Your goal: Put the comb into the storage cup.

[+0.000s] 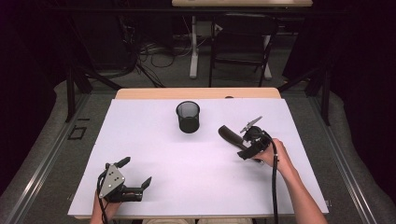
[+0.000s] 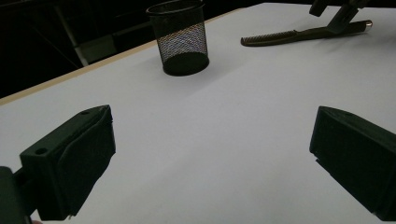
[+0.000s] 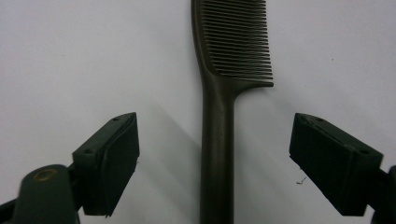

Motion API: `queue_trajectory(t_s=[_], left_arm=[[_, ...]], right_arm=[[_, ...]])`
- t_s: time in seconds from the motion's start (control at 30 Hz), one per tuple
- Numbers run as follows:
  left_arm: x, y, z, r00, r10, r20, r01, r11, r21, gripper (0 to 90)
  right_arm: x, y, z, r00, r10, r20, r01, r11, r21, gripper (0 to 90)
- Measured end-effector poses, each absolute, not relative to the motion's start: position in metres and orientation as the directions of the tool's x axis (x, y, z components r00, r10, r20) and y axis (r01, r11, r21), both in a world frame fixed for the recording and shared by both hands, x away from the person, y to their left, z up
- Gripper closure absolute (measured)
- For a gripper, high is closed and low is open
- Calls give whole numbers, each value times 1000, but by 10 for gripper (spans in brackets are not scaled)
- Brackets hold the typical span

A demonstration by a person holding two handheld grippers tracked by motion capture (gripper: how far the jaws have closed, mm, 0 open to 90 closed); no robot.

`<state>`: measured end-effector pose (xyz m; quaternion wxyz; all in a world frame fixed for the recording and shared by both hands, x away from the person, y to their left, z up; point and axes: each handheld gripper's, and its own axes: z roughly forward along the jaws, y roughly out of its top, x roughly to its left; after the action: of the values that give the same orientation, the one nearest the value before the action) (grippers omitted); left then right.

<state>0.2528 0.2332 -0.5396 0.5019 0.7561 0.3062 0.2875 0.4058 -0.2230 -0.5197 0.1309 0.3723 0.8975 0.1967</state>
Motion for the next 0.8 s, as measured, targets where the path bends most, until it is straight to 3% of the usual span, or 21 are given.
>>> queue_trajectory(t_s=[0.27,0.43,0.8], left_arm=[[253,232,-540,649,750,126,176,-310,934,4],[253,232,-540,650,749,125,176,-309,935,4],[253,233,-540,650,749,128,174,-310,935,4]], right_arm=[[414,-215,-521,-708,700,-92,626,682,378,488],[421,-211,-521,-725,681,-106,617,710,340,584],[432,-204,-527,-722,684,-106,637,717,283,701]])
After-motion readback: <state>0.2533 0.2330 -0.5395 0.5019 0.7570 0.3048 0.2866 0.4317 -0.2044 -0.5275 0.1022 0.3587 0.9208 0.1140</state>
